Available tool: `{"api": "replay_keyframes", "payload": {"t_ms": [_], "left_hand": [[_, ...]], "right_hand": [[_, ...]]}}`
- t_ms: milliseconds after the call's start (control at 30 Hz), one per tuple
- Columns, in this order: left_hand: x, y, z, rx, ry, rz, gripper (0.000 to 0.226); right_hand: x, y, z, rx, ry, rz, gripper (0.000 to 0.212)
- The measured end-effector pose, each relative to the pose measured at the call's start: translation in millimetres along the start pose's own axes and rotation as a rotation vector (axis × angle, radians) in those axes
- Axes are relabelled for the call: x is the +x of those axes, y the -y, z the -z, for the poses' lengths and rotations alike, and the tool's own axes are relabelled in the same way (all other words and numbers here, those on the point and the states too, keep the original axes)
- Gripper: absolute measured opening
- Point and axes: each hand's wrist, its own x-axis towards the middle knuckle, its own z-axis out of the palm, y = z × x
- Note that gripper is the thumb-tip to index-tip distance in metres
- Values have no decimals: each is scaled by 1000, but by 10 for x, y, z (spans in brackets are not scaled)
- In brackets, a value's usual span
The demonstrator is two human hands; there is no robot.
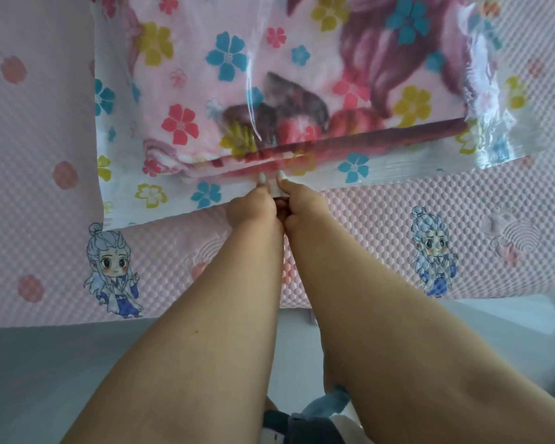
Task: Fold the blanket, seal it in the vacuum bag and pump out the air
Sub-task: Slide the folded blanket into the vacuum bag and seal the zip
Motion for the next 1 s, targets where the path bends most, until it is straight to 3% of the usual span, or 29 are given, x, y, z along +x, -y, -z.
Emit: {"api": "replay_keyframes", "payload": {"t_ms": [167, 300, 467, 600, 667, 1000], "left_hand": [[127, -49, 63, 478, 19, -75, 71], [155, -24, 90, 560, 5, -91, 76], [232, 46, 114, 301, -53, -19, 70], [260, 61, 102, 237, -89, -23, 65], [265, 77, 98, 156, -112, -22, 54], [203, 152, 41, -52, -222, -83, 44]], "right_hand": [[-35, 183, 139, 32, -65, 18, 22], [24, 290, 279, -29, -98, 29, 17], [92, 531, 546, -46, -131, 98, 16], [163, 641, 671, -140, -151, 113, 18], [190, 718, 742, -134, -153, 114, 18], [234, 986, 1060, -55, -112, 151, 20]]}}
